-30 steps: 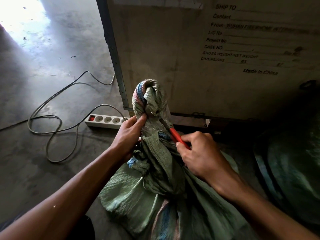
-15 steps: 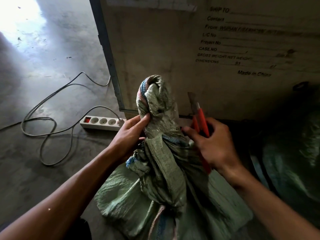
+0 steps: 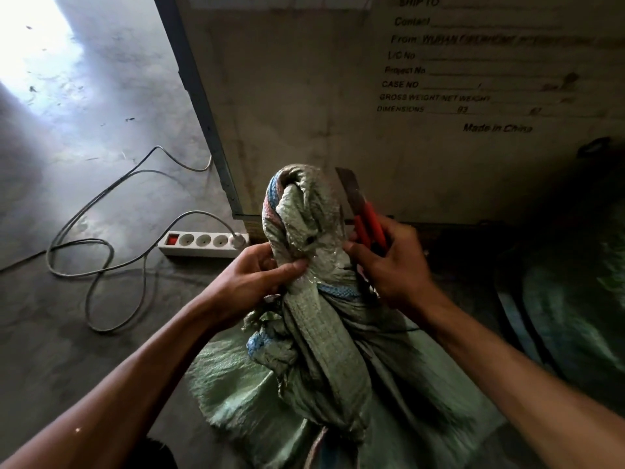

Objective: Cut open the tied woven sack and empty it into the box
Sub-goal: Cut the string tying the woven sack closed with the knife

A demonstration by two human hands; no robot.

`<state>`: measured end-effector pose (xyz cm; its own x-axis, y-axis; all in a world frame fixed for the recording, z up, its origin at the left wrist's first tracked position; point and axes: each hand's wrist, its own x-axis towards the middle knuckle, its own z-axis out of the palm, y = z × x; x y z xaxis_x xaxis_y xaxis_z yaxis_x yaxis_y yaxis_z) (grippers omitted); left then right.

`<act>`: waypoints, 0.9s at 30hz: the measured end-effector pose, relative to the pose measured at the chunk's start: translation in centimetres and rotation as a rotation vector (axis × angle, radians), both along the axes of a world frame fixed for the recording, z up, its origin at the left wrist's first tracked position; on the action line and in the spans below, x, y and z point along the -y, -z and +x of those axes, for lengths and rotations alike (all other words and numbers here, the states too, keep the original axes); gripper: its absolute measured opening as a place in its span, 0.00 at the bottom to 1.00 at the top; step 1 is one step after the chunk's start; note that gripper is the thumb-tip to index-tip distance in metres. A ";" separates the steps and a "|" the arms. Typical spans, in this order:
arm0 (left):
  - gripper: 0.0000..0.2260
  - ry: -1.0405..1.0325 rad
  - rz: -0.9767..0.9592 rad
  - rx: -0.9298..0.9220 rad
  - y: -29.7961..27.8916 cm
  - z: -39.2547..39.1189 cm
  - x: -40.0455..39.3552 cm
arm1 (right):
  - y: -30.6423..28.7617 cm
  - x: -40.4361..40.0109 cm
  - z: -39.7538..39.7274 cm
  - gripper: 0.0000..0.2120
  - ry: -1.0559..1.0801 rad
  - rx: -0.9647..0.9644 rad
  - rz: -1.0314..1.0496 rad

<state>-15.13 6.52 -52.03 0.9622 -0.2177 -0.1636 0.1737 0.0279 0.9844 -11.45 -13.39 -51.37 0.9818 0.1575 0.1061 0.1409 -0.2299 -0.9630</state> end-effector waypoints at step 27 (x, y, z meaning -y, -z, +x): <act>0.12 -0.110 0.039 -0.100 0.0 0.7 -1.0 | -4.5 -0.4 -4.7 0.09 -0.205 0.058 -0.696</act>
